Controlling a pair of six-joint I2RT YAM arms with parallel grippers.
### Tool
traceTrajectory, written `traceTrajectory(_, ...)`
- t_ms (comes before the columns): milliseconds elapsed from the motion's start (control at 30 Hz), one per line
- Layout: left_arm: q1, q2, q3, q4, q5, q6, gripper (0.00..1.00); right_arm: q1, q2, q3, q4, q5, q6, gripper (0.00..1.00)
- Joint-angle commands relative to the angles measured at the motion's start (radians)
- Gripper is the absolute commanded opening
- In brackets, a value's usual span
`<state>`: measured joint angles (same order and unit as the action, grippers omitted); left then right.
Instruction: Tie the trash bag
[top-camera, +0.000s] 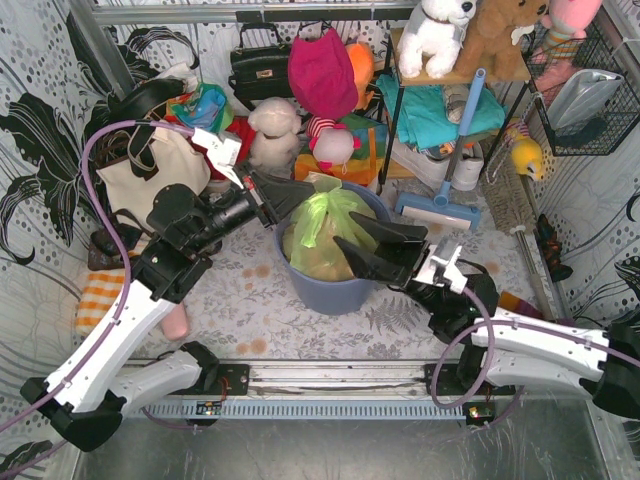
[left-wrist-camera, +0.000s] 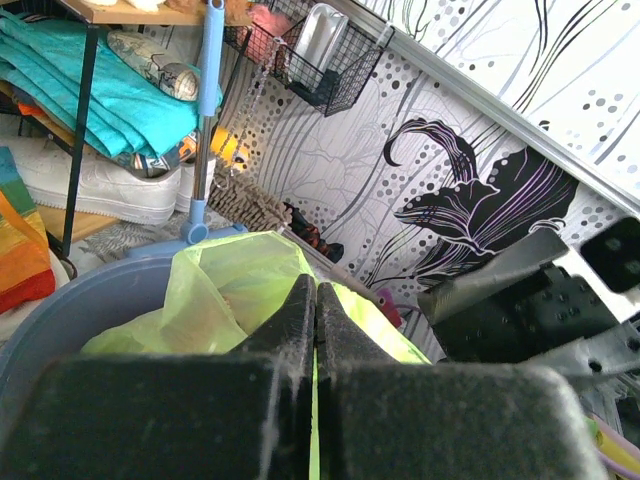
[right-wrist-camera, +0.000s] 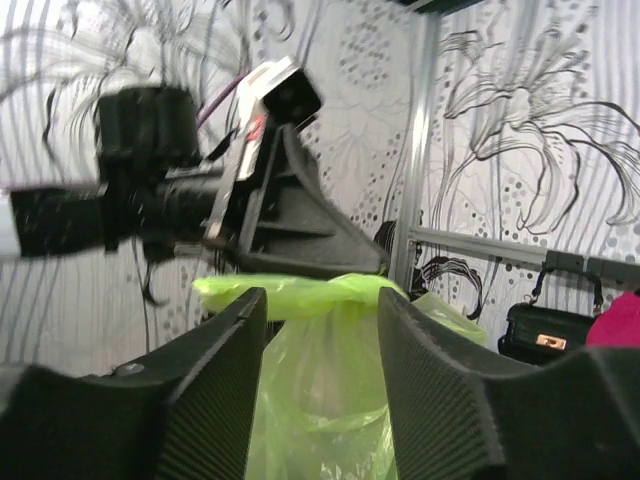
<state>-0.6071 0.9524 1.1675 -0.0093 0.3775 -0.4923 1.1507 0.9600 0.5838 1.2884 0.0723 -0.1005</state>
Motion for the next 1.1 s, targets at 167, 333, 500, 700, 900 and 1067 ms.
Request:
traceTrajectory(167, 0.0, 0.022, 0.064, 0.044, 0.042, 0.014, 0.0, 0.0, -0.093, 0.158, -0.603, -0.282, -0.678, 0.71)
traceTrajectory(333, 0.0, 0.024, 0.067, 0.039, 0.047, 0.01, 0.0, 0.0, -0.062, 0.265, -0.734, -0.296, -0.846, 0.68)
traceTrajectory(500, 0.0, 0.03, 0.071, 0.034, 0.058, 0.003, 0.0, 0.0, -0.019, 0.366, -0.888, -0.341, -0.964, 0.58)
traceTrajectory(700, 0.0, 0.034, 0.075, 0.033, 0.072, 0.0, 0.0, -0.001, 0.017, 0.438, -1.0, -0.389, -1.05, 0.48)
traceTrajectory(900, 0.0, 0.031, 0.072, 0.031, 0.074, 0.001, 0.0, 0.0, 0.04, 0.479, -1.061, -0.403, -1.083, 0.42)
traceTrajectory(1067, 0.0, 0.025, 0.067, 0.03, 0.064, 0.004, 0.0, 0.0, 0.039, 0.478, -1.061, -0.399, -1.071, 0.14)
